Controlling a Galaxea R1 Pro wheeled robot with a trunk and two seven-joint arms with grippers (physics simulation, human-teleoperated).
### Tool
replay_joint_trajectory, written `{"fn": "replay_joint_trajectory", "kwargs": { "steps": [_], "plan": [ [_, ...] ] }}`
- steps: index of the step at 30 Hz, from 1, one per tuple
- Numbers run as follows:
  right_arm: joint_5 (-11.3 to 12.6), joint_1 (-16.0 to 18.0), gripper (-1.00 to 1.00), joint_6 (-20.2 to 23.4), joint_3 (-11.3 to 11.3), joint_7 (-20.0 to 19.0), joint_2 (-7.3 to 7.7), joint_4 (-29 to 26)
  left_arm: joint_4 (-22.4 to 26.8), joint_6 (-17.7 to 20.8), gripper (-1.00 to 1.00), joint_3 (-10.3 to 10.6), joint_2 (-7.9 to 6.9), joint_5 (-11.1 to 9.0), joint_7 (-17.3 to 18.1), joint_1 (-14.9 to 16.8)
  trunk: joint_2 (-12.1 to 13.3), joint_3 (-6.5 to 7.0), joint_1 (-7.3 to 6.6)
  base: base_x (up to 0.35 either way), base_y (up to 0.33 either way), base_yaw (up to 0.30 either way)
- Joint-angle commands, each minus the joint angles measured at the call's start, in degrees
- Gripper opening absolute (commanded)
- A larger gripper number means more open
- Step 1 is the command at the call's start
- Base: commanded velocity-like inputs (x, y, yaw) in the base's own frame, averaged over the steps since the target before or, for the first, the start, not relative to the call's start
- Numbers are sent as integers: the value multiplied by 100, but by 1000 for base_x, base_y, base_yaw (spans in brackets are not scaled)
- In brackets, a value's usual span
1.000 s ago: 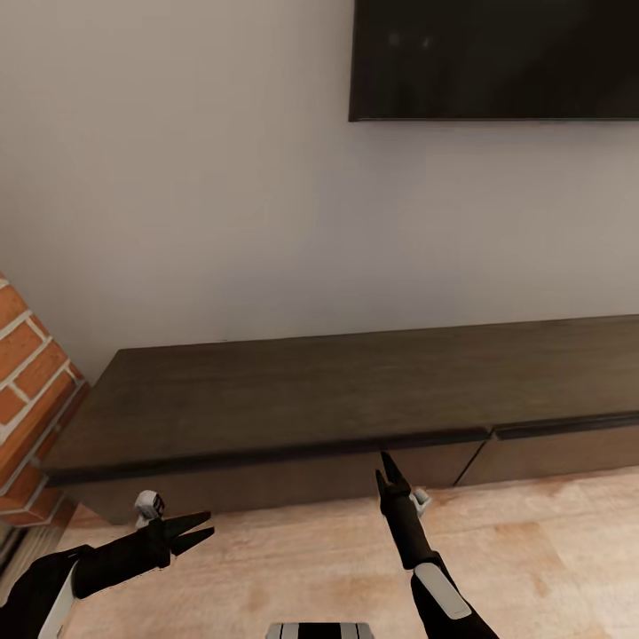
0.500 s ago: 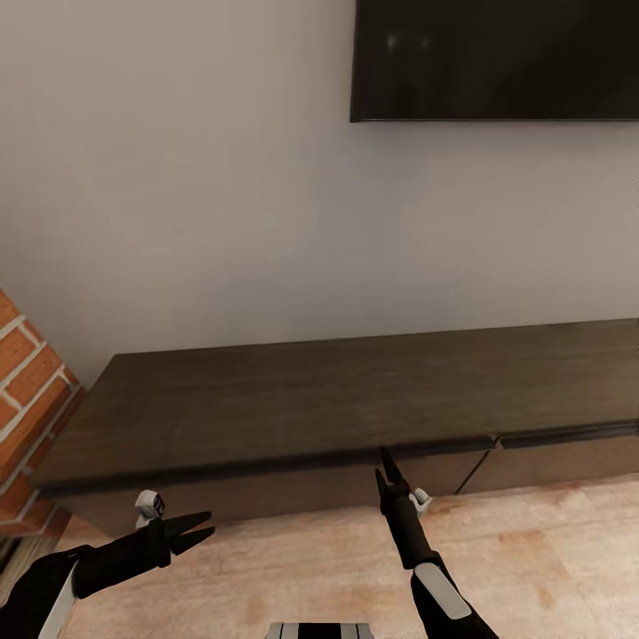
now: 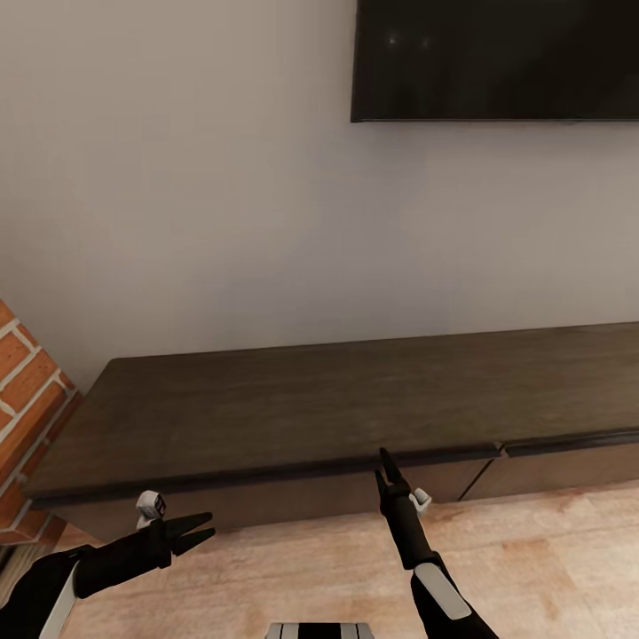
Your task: Place each of the two pumpkins and all three candles from the living room inside a cabinet in the living room (use any cabinet), then make sure every cabinet is closed, and position the cauldron so it is next to a table in the living room.
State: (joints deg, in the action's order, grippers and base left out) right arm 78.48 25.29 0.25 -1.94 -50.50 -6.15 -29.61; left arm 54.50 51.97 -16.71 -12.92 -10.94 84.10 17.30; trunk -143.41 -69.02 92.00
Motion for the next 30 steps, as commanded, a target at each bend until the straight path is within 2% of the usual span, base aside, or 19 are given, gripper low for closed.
{"fn": "replay_joint_trajectory", "kwargs": {
  "steps": [1,9,10,16,30],
  "plan": [
    [0,4,100,6,0,4,0,-1,-1,-1,100,0,0,-2,0,1,0,1,0,14,0,0],
    [1,4,100,18,2,83,-1,-1,-1,-2,100,1,0,-4,1,-4,0,1,0,3,0,0],
    [1,3,-100,19,1,103,-1,-1,-1,-1,100,1,0,-4,1,-4,0,1,0,0,0,0],
    [8,3,-100,28,0,261,-1,-1,-1,2,100,1,0,-4,1,-1,0,1,0,-27,0,0],
    [-11,2,-100,186,0,277,-3,-1,-1,1,100,1,0,-4,1,-2,0,1,0,-14,0,0]
  ]
}}
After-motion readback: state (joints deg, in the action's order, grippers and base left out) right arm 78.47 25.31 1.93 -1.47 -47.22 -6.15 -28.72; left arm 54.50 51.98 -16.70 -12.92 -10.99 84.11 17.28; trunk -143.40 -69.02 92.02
